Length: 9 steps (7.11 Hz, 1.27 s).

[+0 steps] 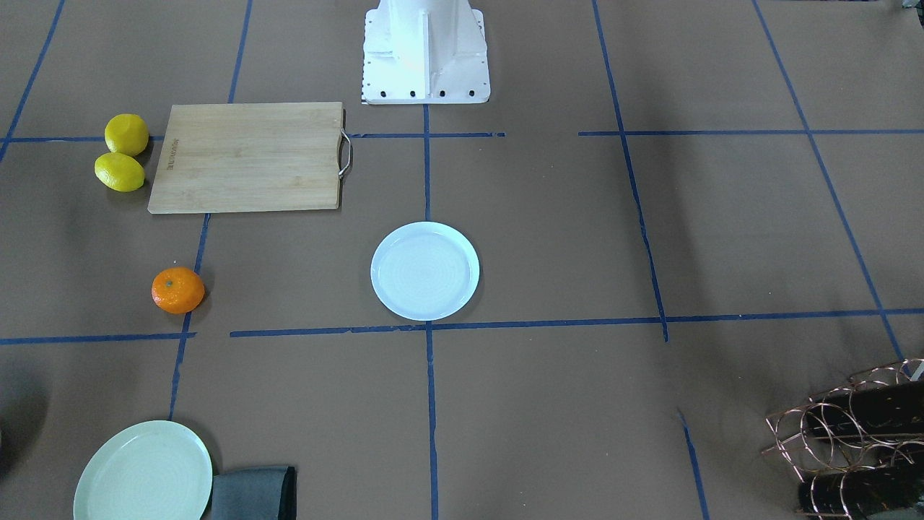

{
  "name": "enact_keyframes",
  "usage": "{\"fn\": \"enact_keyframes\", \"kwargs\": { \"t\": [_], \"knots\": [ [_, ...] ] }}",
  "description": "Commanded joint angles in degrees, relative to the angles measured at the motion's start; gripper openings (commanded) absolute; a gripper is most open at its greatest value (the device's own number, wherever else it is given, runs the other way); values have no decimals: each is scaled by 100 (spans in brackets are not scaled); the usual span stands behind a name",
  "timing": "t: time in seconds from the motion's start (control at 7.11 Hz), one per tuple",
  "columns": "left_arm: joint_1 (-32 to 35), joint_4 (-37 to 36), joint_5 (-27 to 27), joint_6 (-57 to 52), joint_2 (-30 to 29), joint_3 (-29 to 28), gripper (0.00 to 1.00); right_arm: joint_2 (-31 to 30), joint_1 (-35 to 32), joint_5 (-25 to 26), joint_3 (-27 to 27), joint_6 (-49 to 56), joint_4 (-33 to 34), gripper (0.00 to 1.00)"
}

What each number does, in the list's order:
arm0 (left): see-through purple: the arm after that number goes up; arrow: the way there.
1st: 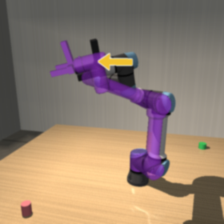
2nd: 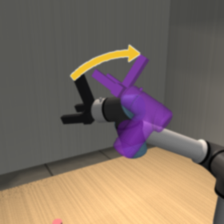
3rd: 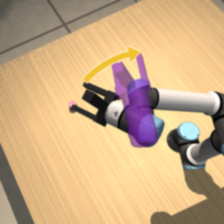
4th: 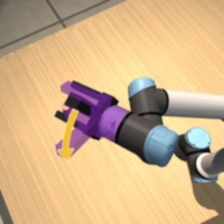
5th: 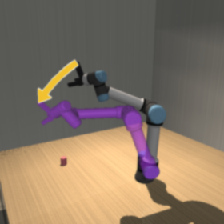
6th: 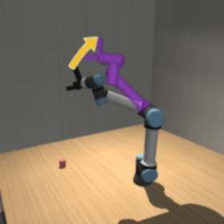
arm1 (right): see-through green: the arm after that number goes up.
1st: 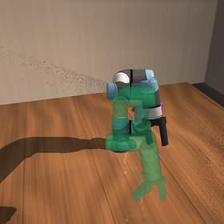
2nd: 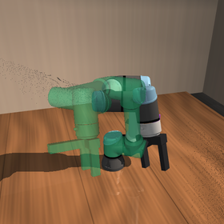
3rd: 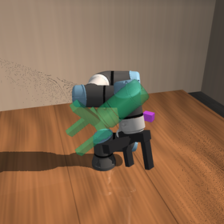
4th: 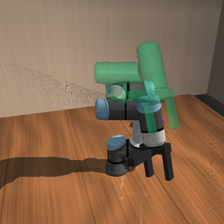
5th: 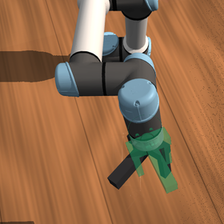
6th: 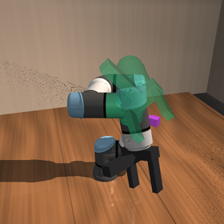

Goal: Pick orange to plate
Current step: 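Reach the right gripper down and grasp the orange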

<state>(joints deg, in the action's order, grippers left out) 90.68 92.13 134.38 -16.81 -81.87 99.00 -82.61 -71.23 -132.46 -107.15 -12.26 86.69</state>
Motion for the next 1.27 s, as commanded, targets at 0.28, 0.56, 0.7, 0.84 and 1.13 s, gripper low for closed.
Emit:
{"fn": "enact_keyframes", "kwargs": {
  "t": [0.28,0.56,0.7,0.84,1.13],
  "knots": [
    [11,-37,-8,-33,30,102,100,701,1882,1537,1008,-2586,-1967,100],
    [20,-38,0,-24,31,94,100,738,2077,1732,1310,-2615,-2183,100],
    [11,-37,0,-24,22,102,100,721,2182,1811,1354,-2615,-2183,100],
    [11,-37,0,-24,13,102,100,712,2279,1960,1459,-2615,-2183,100],
    [20,-37,0,-33,4,102,100,694,2411,2171,1635,-2615,-2183,100]
  ]
}}
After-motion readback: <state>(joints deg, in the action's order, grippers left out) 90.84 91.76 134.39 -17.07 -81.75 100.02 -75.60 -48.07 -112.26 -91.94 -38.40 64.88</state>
